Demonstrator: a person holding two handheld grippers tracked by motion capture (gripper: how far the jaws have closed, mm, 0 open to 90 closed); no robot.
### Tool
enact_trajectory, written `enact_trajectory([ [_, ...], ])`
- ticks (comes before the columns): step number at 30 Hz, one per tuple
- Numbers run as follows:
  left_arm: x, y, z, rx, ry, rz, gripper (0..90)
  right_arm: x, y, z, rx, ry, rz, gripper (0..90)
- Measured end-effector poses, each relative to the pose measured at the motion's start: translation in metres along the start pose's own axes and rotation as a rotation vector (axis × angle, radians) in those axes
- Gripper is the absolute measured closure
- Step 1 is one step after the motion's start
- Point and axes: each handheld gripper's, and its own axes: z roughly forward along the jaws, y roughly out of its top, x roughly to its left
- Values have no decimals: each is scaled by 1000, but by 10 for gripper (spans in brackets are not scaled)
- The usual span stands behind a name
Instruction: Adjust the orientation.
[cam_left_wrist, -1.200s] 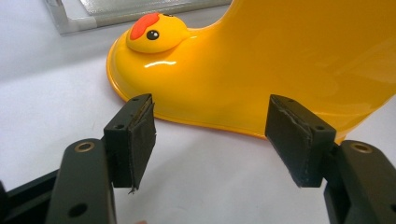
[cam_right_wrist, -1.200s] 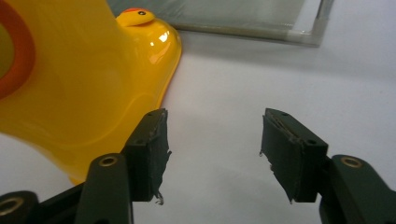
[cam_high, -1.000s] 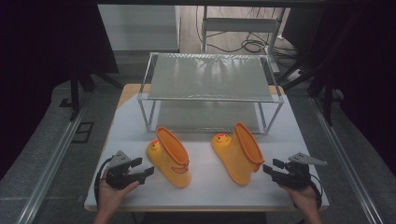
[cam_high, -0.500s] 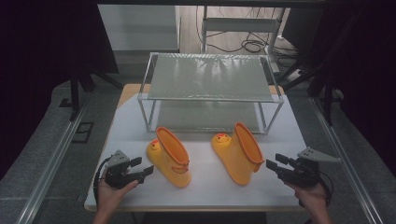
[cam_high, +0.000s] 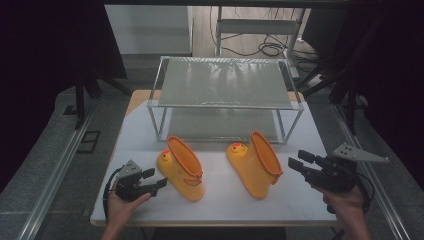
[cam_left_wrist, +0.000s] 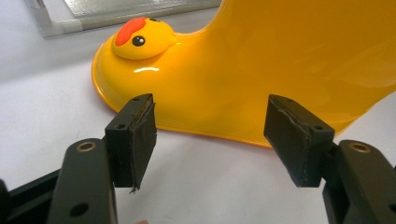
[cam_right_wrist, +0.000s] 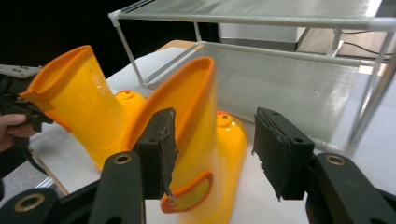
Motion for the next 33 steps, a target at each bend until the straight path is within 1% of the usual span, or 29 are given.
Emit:
enact_trajectory([
  [1, 0, 0, 0, -1, 0, 1, 341, 2, 2, 1, 5, 5, -1, 487],
  [2, 0, 0, 0, -1, -1, 1, 341, 6, 6, 5, 11, 20, -9, 493],
  [3, 0, 0, 1, 1, -1, 1, 341, 6, 6, 5, 11, 20, -9, 493],
  [5, 1, 0, 1, 2, -1, -1, 341, 9, 9, 9, 17, 36, -13, 496],
  [7, 1, 0, 1, 2, -1, -3, 341, 15, 13, 16, 22, 52, -22, 500],
  [8, 1, 0, 1, 2, 0, -3, 341, 15, 13, 16, 22, 52, -22, 500],
  [10, 2, 0, 1, 1, 0, -5, 341, 20, 15, 20, 28, 64, -26, 503],
  [18, 1, 0, 1, 3, 0, -2, 341, 45, 26, 41, 64, 111, -64, 502],
  [20, 1, 0, 1, 2, 0, -4, 341, 50, 28, 48, 72, 123, -70, 502],
  [21, 2, 0, 1, 1, 0, -4, 341, 55, 30, 54, 81, 134, -78, 501],
  [22, 2, 0, 1, 2, 0, -5, 341, 55, 30, 54, 81, 134, -78, 501],
  [30, 2, 0, 1, 3, -1, -1, 342, 75, 32, 78, 102, 181, -94, 497],
  [33, 2, 0, 1, 2, -1, -1, 341, 82, 33, 83, 104, 181, -101, 495],
])
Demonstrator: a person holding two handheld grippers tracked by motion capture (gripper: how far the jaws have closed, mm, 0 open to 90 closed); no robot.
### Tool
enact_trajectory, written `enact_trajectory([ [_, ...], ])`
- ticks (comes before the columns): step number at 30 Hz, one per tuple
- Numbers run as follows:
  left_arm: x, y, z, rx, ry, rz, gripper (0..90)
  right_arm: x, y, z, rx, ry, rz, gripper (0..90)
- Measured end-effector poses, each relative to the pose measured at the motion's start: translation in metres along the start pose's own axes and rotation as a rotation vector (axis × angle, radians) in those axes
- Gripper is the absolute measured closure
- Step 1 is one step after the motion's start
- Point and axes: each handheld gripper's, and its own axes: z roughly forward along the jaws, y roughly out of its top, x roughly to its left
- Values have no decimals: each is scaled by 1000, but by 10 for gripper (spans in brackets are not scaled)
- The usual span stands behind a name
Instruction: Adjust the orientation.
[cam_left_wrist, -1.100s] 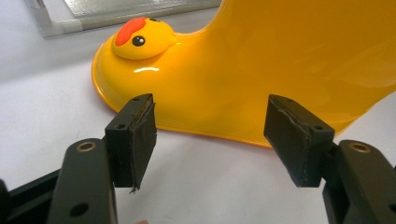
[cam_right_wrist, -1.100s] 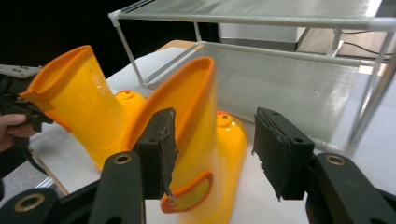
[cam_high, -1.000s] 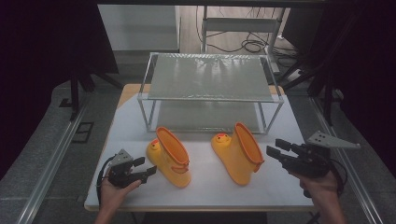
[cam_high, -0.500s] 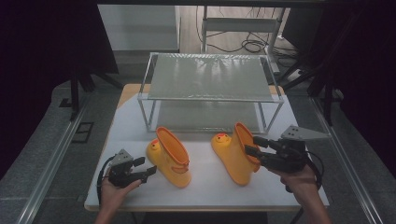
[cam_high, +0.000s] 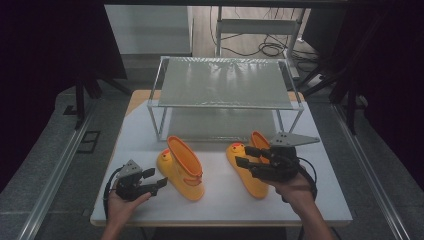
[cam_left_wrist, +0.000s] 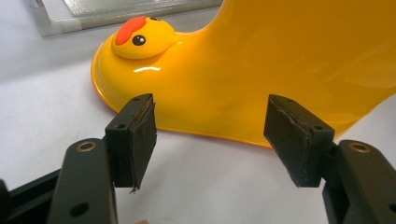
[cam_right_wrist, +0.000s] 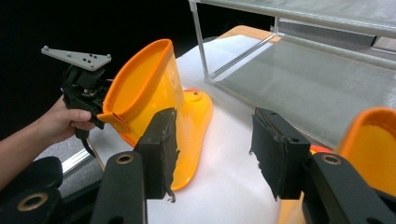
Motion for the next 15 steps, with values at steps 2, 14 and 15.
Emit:
enact_trajectory([
  [2, 0, 0, 0, 0, 0, 0, 341, 6, 2, 3, 5, -5, -10, 492],
  [14, -1, 0, 1, 0, -2, 1, 341, 27, 11, 29, 35, 51, -32, 490],
  [15, 0, 0, 1, 0, -2, 1, 341, 29, 12, 33, 38, 53, -32, 491],
])
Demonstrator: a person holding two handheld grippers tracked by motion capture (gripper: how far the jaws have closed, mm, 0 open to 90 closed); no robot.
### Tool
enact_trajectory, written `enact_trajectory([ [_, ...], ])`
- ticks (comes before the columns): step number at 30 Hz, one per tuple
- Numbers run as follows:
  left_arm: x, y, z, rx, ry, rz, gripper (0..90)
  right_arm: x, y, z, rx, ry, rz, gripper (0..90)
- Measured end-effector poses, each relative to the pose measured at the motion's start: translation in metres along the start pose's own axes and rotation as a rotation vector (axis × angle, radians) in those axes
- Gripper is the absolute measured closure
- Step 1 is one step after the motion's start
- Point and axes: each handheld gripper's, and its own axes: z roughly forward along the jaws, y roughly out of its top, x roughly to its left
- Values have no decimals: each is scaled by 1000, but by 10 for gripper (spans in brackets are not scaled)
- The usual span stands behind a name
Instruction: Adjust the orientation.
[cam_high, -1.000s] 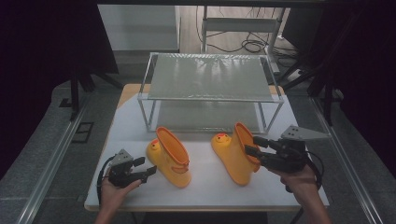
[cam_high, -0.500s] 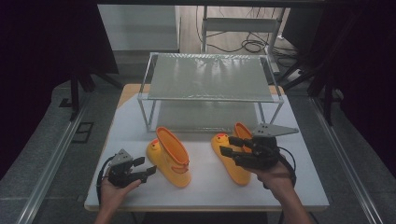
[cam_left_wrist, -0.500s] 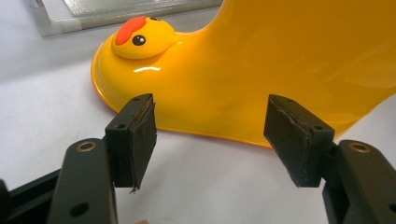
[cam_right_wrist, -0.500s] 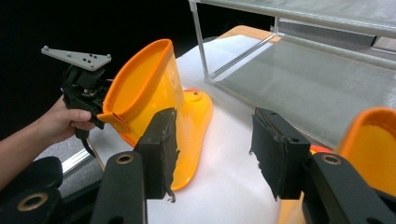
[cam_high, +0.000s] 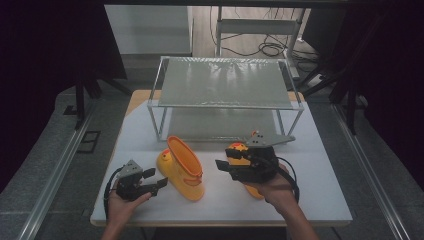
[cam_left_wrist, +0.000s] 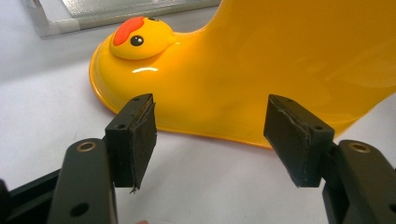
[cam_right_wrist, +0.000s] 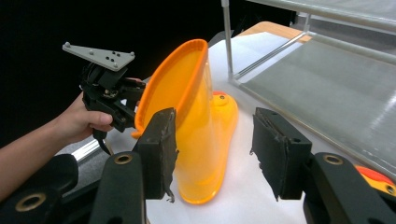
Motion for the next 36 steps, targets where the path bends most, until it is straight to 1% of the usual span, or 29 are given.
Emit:
enact_trajectory([
  [3, 0, 0, 0, -3, 0, -3, 341, 2, 4, 11, 10, 9, 8, 492],
  [8, 1, 0, -2, -7, 0, -6, 342, 2, 6, 25, 9, 28, 33, 497],
  [12, 2, 0, -2, -7, 1, -7, 342, 3, 5, 32, 11, 27, 39, 498],
  [14, 2, 0, -2, -7, 3, -7, 342, 5, 3, 34, 11, 40, 33, 498],
  [15, 2, -1, -3, -8, 2, -6, 342, 8, 0, 33, 1, 51, 25, 497],
  [16, 2, -1, -3, -8, 1, -7, 342, 8, 0, 33, 1, 51, 25, 497],
  [18, 3, -1, -3, -6, 3, -7, 342, 13, -5, 32, -13, 65, 18, 489],
  [22, 1, 0, -2, -3, 1, -3, 342, 22, -18, 30, -40, 85, 14, 443],
  [24, 1, 0, -1, 0, 2, 0, 342, 27, -24, 32, -52, 90, 15, 419],
  [26, 0, 0, 0, 0, 0, 1, 342, 31, -28, 36, -52, 96, 8, 399],
  [29, 0, 0, 0, 3, -1, 5, 342, 36, -33, 46, -42, 77, -7, 365],
  [30, 0, 0, 0, 3, 1, 5, 342, 37, -34, 52, -40, 68, -5, 350],
  [31, 0, 0, 0, 2, 0, 3, 342, 37, -34, 52, -40, 68, -5, 350],
  [36, 2, -1, -1, 0, 3, 1, 342, 37, -37, 63, -36, 55, -4, 324],
])
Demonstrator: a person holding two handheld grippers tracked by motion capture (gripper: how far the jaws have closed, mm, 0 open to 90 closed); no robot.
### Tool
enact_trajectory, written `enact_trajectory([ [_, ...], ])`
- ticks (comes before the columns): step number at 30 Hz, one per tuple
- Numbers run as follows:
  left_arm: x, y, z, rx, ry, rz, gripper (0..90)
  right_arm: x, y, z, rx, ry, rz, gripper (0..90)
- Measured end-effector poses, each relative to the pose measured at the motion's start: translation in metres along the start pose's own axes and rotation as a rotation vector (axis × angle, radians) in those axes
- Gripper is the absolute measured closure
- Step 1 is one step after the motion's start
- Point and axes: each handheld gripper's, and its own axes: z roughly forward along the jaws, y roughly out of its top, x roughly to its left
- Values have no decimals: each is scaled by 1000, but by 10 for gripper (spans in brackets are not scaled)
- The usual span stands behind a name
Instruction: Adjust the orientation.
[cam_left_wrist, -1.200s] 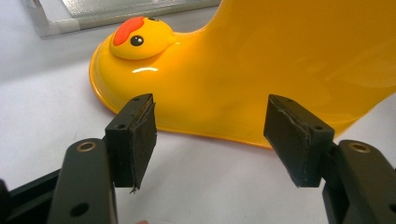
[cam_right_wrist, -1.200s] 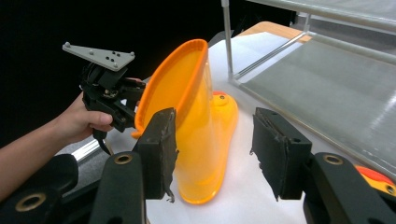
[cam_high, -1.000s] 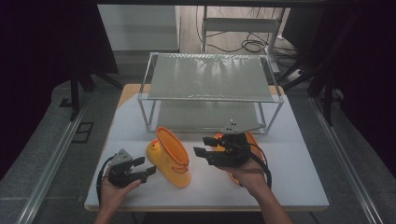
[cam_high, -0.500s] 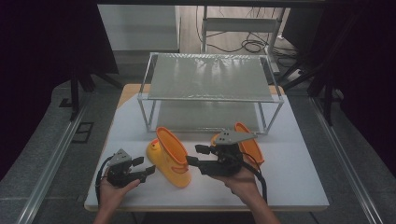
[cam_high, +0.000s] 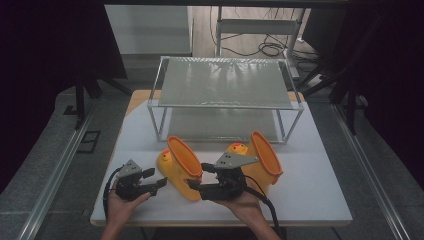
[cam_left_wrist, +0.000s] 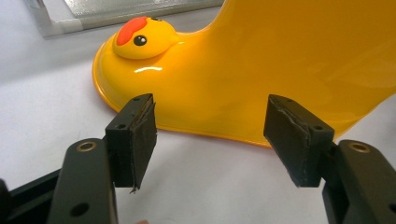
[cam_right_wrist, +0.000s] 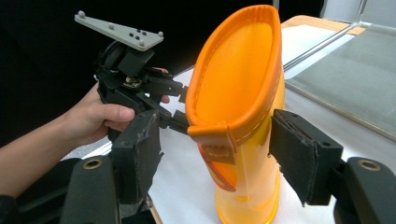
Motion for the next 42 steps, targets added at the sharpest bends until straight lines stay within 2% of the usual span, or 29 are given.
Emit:
enact_trajectory([
  [7, 0, 0, 0, -1, 1, -2, 342, -1, -6, 8, -7, -18, 5, 287],
  [14, 0, 0, 0, -1, 1, -1, 342, 1, -11, 22, -13, -58, -2, 208],
  [19, 1, 0, -1, -5, 2, -2, 342, 4, -13, 39, -17, -116, -22, 189],
  [23, 3, 0, -3, -9, 4, -3, 342, 1, -14, 51, -17, -162, -23, 300],
  [29, 6, -1, -6, -20, 11, -19, 342, 1, -15, 54, -24, -145, -2, 469],
  [32, 6, 0, -7, -22, 12, -19, 342, 2, -16, 53, -24, -155, 13, 603],
  [33, 6, 0, -7, -22, 12, -20, 342, 3, -16, 53, -28, -176, 20, 695],
  [34, 6, 0, -7, -23, 12, -18, 342, 3, -16, 53, -28, -176, 20, 695],
  [38, 6, 0, -7, -25, 13, -20, 342, 2, -16, 53, -46, -211, 33, 798],
  [42, 6, 0, -7, -24, 13, -20, 342, -1, -17, 52, -76, -228, 62, 825],
])
